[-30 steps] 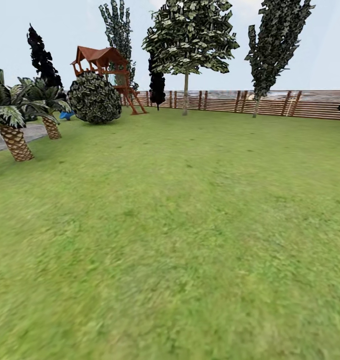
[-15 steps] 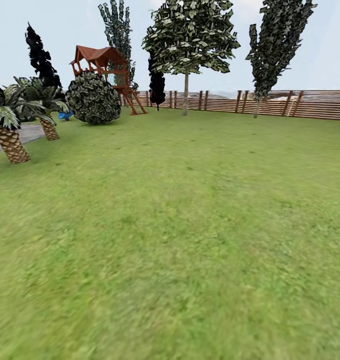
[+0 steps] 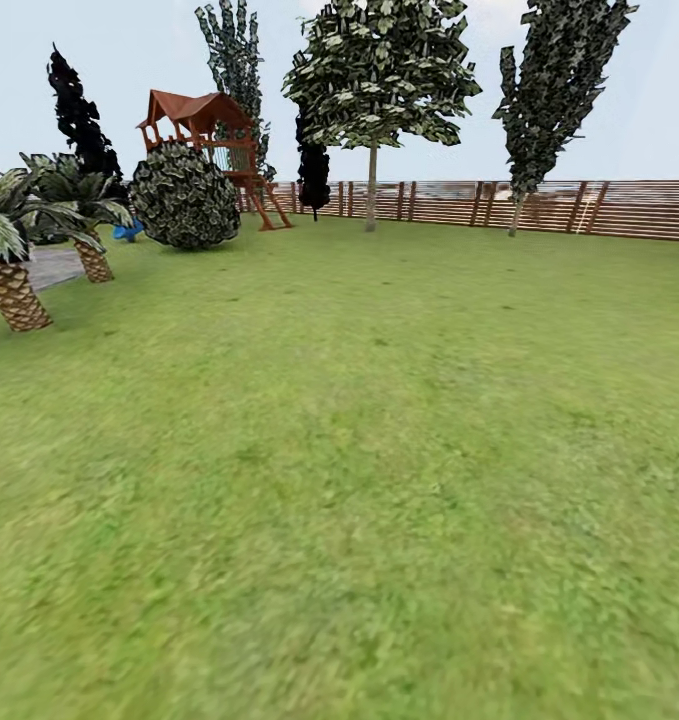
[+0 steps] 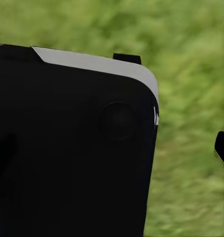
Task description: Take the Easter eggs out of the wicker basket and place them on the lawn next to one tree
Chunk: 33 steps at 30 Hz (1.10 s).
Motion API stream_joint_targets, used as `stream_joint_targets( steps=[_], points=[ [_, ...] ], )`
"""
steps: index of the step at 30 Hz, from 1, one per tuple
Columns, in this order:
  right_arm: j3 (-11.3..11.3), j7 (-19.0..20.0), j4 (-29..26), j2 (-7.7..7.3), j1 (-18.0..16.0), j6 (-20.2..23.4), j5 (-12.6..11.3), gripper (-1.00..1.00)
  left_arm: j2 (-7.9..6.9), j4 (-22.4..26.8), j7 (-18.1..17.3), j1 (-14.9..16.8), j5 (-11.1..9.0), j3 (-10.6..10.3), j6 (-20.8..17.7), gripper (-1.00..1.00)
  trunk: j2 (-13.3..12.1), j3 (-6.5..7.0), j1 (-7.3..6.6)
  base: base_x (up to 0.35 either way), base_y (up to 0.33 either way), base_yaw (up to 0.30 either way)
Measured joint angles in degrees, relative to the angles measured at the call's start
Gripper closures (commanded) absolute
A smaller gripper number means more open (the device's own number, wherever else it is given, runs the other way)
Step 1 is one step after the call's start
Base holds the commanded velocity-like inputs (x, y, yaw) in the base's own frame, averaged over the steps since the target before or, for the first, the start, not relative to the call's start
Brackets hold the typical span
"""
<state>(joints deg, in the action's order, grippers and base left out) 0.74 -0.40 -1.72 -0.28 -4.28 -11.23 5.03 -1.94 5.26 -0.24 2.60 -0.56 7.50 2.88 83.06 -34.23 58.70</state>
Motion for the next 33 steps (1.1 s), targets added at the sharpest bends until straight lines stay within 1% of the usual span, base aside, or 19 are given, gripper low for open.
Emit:
stream_joint_targets(
  steps=[33],
  points=[
    [0.0,0.0,-0.1,0.03,0.0,-0.1,0.0,-1.0,0.0,0.0,0.0,0.0,0.0,0.0,0.0,-1.0,0.0,0.0,0.0,0.324,0.0,0.0]
  ],
)
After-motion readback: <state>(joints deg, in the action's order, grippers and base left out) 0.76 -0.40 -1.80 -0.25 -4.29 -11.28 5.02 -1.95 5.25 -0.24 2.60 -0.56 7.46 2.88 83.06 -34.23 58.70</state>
